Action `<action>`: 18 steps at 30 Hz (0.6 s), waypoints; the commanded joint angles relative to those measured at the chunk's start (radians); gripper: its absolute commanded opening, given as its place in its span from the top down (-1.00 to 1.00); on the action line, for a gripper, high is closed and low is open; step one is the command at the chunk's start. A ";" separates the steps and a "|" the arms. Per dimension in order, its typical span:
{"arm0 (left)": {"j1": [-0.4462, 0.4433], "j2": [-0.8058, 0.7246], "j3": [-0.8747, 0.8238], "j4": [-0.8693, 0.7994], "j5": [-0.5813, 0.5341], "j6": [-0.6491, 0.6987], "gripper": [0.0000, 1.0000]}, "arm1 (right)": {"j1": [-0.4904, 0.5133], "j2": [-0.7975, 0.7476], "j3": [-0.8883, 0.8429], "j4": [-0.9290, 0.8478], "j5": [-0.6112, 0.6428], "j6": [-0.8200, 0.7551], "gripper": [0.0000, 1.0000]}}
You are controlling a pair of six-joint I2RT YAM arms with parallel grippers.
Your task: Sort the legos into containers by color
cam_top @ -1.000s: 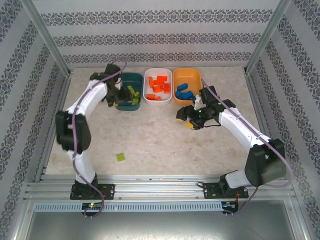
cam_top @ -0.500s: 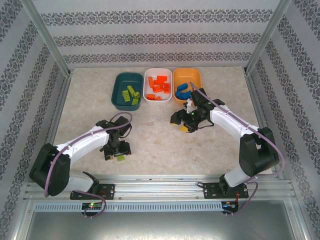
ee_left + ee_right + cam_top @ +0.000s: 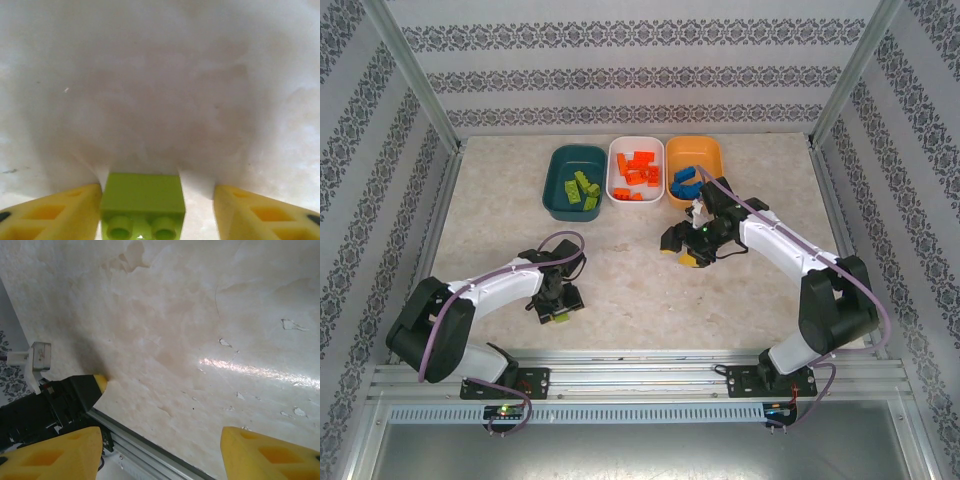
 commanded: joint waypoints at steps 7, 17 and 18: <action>0.047 0.073 0.096 0.045 0.015 0.080 0.43 | -0.078 -0.083 0.014 -0.084 0.034 -0.066 -0.28; 0.229 0.268 0.801 -0.109 0.027 0.380 0.45 | -0.339 -0.264 -0.119 0.100 0.303 -0.255 -0.30; 0.246 0.316 0.887 -0.117 0.022 0.412 0.45 | -0.356 -0.292 -0.164 0.161 0.334 -0.285 -0.31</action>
